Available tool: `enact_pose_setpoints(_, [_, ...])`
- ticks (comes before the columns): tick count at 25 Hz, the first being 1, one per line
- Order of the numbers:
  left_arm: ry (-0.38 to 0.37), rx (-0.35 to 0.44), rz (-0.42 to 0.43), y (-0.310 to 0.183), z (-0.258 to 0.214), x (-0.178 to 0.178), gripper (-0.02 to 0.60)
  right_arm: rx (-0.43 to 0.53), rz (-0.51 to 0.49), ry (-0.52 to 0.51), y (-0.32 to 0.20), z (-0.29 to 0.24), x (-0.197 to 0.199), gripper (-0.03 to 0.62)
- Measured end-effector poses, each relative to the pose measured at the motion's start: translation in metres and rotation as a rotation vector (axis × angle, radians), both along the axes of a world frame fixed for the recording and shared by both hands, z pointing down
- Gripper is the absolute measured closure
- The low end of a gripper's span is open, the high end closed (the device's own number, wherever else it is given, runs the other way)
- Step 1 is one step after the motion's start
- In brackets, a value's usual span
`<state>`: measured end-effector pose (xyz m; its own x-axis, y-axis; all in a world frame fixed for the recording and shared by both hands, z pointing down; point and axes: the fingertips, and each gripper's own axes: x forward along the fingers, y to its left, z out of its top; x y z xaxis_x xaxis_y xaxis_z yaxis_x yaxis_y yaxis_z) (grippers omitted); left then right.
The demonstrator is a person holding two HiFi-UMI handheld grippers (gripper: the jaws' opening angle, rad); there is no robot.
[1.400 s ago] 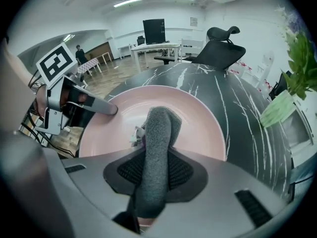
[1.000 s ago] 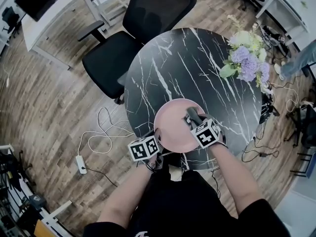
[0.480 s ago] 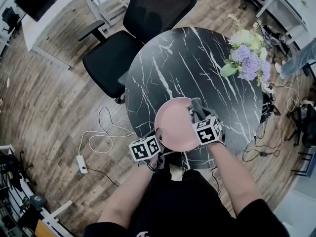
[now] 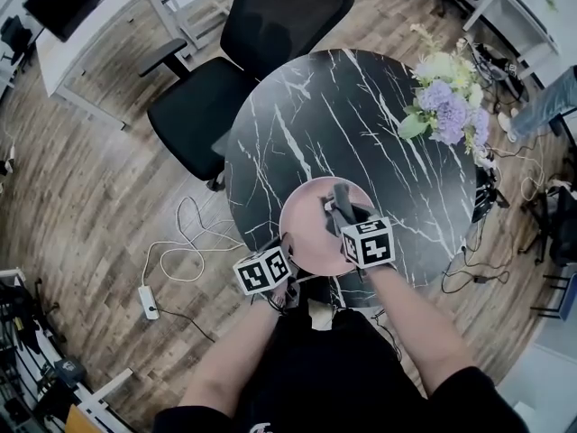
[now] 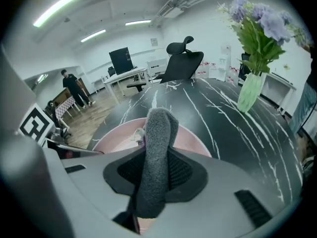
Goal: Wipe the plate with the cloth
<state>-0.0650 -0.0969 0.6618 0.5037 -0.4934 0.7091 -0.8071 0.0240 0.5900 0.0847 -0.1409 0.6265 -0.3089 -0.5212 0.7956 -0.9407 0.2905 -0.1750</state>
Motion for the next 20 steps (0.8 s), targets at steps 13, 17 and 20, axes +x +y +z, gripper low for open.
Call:
enact_pose_setpoints(13, [0.007, -0.003, -0.017, 0.000, 0.001, 0.001, 0.551, -0.156, -0.175, -0.120, 0.064, 0.023, -0.081, 0.483])
enact_pose_setpoints(17, [0.008, -0.003, -0.017, 0.000, 0.000, 0.001, 0.551, -0.171, -0.246, -0.112, 0.081, 0.025, -0.094, 0.484])
enact_pose_setpoints(20, [0.005, 0.000, -0.015, -0.001, 0.000, 0.001, 0.551, -0.193, -0.286, -0.106, 0.089, 0.027, -0.094, 0.484])
